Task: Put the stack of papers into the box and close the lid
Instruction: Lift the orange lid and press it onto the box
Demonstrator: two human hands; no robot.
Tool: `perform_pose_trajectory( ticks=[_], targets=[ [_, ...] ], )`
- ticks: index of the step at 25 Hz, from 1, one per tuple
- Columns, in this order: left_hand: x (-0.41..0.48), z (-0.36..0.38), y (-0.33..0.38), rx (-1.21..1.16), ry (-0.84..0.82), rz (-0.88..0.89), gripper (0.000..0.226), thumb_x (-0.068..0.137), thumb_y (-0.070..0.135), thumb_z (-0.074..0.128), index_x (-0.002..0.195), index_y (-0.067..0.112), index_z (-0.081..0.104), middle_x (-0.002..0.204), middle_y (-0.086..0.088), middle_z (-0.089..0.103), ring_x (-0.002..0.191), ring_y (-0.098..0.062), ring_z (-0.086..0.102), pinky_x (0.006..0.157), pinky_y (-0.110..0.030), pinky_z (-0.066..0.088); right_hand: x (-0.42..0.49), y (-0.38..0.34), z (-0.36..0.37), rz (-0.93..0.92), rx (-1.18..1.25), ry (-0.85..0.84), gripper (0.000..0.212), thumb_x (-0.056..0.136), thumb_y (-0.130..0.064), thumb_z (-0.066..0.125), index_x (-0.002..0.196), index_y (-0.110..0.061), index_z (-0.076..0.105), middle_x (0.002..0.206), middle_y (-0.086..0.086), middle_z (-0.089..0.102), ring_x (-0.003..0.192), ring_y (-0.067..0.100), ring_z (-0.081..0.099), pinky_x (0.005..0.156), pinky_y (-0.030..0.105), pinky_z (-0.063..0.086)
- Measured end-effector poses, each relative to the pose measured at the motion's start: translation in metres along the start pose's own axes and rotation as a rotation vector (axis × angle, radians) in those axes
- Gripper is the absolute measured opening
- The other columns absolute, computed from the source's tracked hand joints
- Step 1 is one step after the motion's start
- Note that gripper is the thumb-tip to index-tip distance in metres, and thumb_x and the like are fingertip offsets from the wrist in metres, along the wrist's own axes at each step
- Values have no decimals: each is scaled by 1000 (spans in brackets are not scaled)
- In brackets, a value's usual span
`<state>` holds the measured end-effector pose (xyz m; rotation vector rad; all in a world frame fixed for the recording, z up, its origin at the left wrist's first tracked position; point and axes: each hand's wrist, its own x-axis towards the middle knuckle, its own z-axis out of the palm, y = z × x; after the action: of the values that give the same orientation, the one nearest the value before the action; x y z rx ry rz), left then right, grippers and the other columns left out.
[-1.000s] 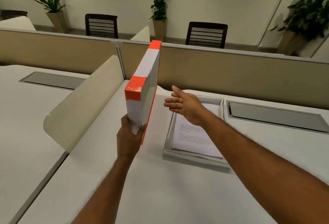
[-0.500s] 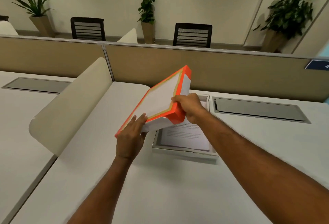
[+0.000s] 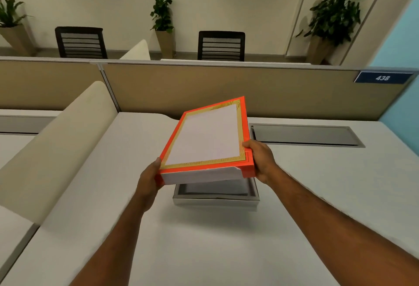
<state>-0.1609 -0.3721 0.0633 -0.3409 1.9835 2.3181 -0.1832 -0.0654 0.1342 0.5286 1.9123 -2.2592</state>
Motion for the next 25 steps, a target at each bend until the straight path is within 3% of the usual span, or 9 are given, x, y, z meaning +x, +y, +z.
perform_pose_trajectory(
  ticks=[3,6,10,12,16,19,23,25],
  targets=[
    [10,16,-1,217,18,90,39,100,40,37,131,22,52,113,-3,67,101,-24,68,77,-34,59,10,5,-13,23,3,5,17,98,-24,48,107,-17,61,95,6,73,75,24,73,53,28,59],
    [18,25,-5,267,56,140,29,101,37,39,125,30,53,110,5,67,97,-16,68,78,-33,58,20,11,-20,55,6,-1,20,99,-27,47,111,-17,60,98,6,73,77,24,74,56,29,60],
    [30,37,4,251,72,220,21,100,36,41,112,44,56,96,26,69,87,-2,71,62,-18,58,33,21,-26,61,37,40,15,99,-29,48,99,-23,62,92,2,73,66,20,76,50,26,58],
    [40,39,6,281,55,223,21,100,37,41,114,43,56,99,21,69,87,-8,72,62,-19,58,41,24,-28,68,28,53,16,99,-30,47,101,-23,62,92,2,73,70,22,74,51,25,58],
    [53,40,-3,305,51,152,25,101,34,40,122,30,52,110,2,65,95,-19,68,75,-32,58,53,34,-29,133,-29,38,21,100,-31,45,111,-20,59,96,3,72,80,22,71,62,27,58],
    [54,37,-13,311,41,150,29,101,34,39,127,28,51,115,1,64,96,-18,68,74,-29,58,58,49,-30,175,-69,35,25,101,-31,44,117,-18,58,103,7,70,90,27,69,75,33,56],
    [48,28,-31,335,32,105,42,101,35,39,141,21,46,127,-3,61,109,-25,63,90,-44,56,52,70,-31,248,-31,5,32,101,-29,43,126,-16,57,97,5,72,84,25,71,61,31,59],
    [42,24,-41,321,35,89,44,102,35,38,143,21,45,129,-2,59,111,-23,62,87,-39,57,48,77,-31,231,-13,-20,33,102,-28,42,132,-19,53,104,6,72,85,26,72,59,30,61]
  ],
)
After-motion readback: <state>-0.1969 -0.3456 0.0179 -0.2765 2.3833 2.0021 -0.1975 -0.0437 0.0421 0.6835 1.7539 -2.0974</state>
